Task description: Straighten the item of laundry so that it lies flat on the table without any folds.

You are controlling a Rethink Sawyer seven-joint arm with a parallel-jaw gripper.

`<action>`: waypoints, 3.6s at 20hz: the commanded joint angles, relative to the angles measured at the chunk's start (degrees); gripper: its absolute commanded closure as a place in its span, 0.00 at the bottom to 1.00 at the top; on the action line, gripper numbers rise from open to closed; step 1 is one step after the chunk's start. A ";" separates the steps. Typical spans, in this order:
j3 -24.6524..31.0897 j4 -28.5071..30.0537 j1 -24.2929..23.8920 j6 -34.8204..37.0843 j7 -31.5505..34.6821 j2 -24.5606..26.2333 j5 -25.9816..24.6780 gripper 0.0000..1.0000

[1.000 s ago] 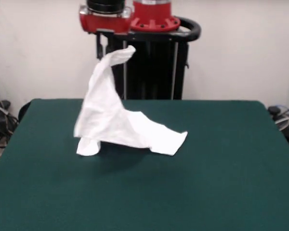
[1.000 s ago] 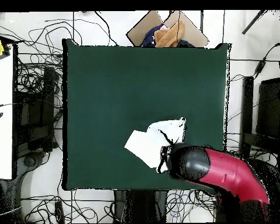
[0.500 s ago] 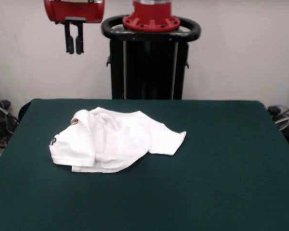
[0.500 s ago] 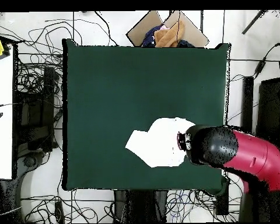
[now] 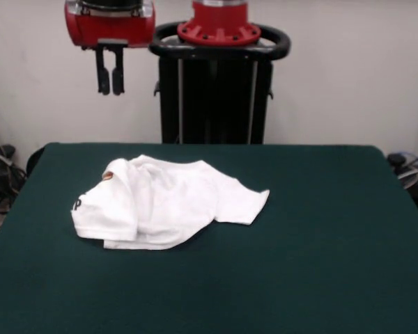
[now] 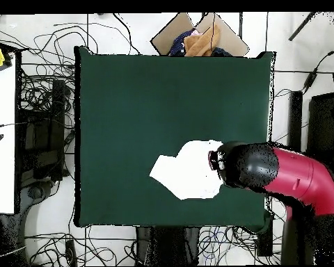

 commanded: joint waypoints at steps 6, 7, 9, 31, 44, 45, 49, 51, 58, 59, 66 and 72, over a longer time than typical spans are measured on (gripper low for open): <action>-3.96 2.49 10.84 -27.32 14.76 13.24 -7.28 1.00; -4.59 2.39 10.96 -28.52 14.38 13.97 -7.19 1.00; -6.05 1.98 11.43 -30.53 13.63 15.35 -7.19 1.00; -11.26 0.70 14.68 -40.92 10.82 30.85 -4.61 1.00; -6.53 -1.60 11.66 -46.56 10.12 40.89 -3.85 1.00; -6.70 -1.66 11.80 -46.59 10.21 40.84 -3.61 0.00; -7.58 -0.36 13.33 -45.00 11.39 37.77 -1.93 0.00; -7.01 -0.16 13.07 -43.48 10.58 36.53 -2.01 0.00; -6.80 -2.21 13.08 -48.39 12.34 40.78 -1.63 0.00; -6.41 -2.81 13.15 -48.67 12.18 41.73 -1.69 0.00; -7.38 -2.58 16.16 -44.81 13.07 41.46 1.03 1.00; -6.48 2.82 17.31 -43.44 14.30 35.72 2.59 1.00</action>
